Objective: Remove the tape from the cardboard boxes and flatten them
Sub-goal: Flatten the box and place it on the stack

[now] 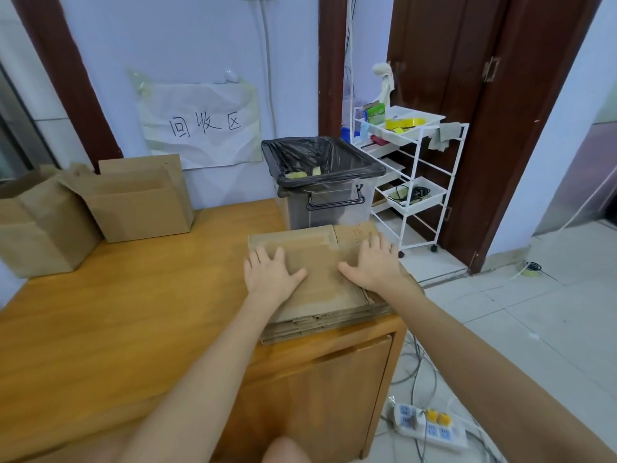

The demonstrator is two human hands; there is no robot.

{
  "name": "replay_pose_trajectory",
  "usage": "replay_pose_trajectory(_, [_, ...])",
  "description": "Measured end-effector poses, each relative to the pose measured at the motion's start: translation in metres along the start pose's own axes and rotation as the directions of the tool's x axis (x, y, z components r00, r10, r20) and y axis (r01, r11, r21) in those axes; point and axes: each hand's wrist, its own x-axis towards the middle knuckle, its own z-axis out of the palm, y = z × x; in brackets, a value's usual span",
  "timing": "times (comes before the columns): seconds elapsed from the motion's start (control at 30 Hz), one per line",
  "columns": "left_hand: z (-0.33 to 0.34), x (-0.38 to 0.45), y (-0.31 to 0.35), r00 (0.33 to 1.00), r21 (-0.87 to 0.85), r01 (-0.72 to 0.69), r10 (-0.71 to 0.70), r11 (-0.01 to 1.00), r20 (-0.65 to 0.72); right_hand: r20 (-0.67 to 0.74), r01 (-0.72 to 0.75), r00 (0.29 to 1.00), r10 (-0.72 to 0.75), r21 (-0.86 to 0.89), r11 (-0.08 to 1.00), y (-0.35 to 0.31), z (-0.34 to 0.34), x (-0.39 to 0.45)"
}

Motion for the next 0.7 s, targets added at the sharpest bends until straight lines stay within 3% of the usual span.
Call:
replay_pose_trajectory(0.13, [0.007,0.016,-0.005,0.995,-0.035,-0.096,0.095,0.995,-0.025,0.065,0.085,0.994,-0.087,0.031,0.996,0.005,0.015,0.004])
replay_pose_trajectory(0.3, [0.014,0.029,-0.007,0.988,-0.118,-0.14,0.147,0.983,0.055,0.011,0.138,0.99,-0.138,-0.137,0.981,-0.007,0.008,0.023])
replay_pose_trajectory(0.43, [0.02,0.029,-0.006,0.988,-0.107,-0.144,0.149,0.984,0.042,0.064,0.316,0.947,-0.314,-0.02,0.949,-0.005,0.023,0.034])
replay_pose_trajectory(0.53, [0.018,0.033,-0.008,0.99,-0.078,-0.141,0.143,0.987,0.019,0.13,0.307,0.943,-0.305,0.005,0.952,-0.004,0.021,0.044])
replay_pose_trajectory(0.7, [0.021,0.033,-0.008,0.992,-0.03,-0.124,0.125,0.992,0.029,0.076,0.266,0.961,-0.266,0.005,0.964,-0.011,0.029,0.047])
